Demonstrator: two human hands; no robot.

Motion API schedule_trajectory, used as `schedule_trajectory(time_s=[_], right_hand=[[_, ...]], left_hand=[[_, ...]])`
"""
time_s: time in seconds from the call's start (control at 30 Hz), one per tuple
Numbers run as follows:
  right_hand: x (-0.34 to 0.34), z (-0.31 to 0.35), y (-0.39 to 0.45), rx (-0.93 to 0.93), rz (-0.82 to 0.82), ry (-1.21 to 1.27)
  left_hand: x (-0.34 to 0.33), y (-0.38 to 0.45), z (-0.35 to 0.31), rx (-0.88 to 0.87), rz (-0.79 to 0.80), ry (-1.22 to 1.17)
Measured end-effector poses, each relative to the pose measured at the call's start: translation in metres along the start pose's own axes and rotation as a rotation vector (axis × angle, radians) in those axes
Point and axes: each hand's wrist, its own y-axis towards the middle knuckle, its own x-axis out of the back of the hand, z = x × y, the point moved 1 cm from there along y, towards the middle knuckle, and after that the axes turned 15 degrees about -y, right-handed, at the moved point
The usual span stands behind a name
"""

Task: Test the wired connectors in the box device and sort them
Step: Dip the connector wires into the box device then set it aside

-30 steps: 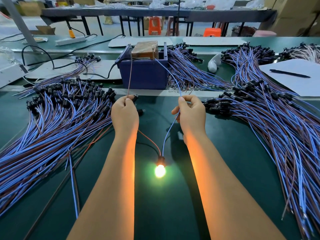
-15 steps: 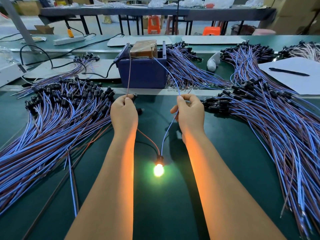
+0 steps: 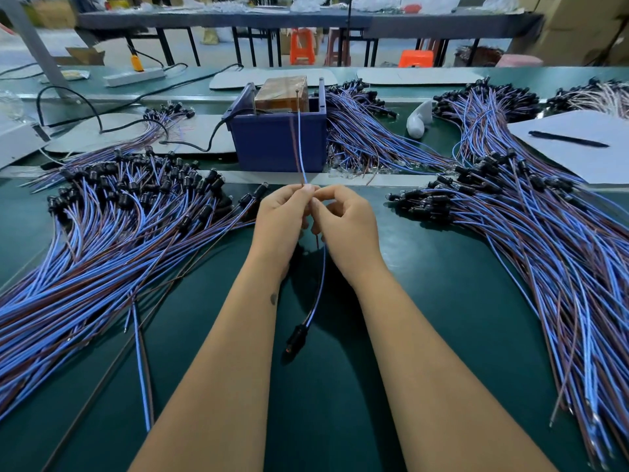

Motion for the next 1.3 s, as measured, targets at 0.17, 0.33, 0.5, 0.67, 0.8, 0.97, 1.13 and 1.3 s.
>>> schedule_trajectory(time_s=[0.17, 0.33, 0.5, 0.67, 0.8, 0.97, 1.13, 1.3], right_hand=[[0.006, -0.005, 0.003, -0.001, 0.079, -0.072], [0.011, -0.004, 0.003, -0.053, 0.210, -0.064], [0.013, -0.005, 0.003, -0.004, 0.133, -0.132], [0.020, -0.002, 0.001, -0.029, -0.142, 0.098], [0.032, -0.002, 0.006, -0.112, -0.182, 0.565], [0.041, -0.012, 0.013, -0.165, -0.317, 0.447], [0.062, -0.031, 0.022, -0.198, -0.359, 0.183], [0.085, -0.046, 0.020, -0.241, -0.237, -0.211]], left_hand=[[0.007, 0.005, -0.003, 0.047, -0.095, -0.105], [0.014, 0.006, -0.013, 0.069, -0.122, -0.411], [0.020, 0.003, -0.021, 0.068, -0.068, -0.644], [0.017, -0.002, -0.023, 0.132, 0.162, -0.702], [0.014, -0.002, -0.022, 0.273, 0.346, -0.539], [-0.005, -0.014, -0.006, 0.297, 0.550, 0.158], [-0.023, -0.024, 0.005, 0.150, 0.614, 0.400], [-0.047, -0.040, 0.014, -0.107, 0.811, 0.577]])
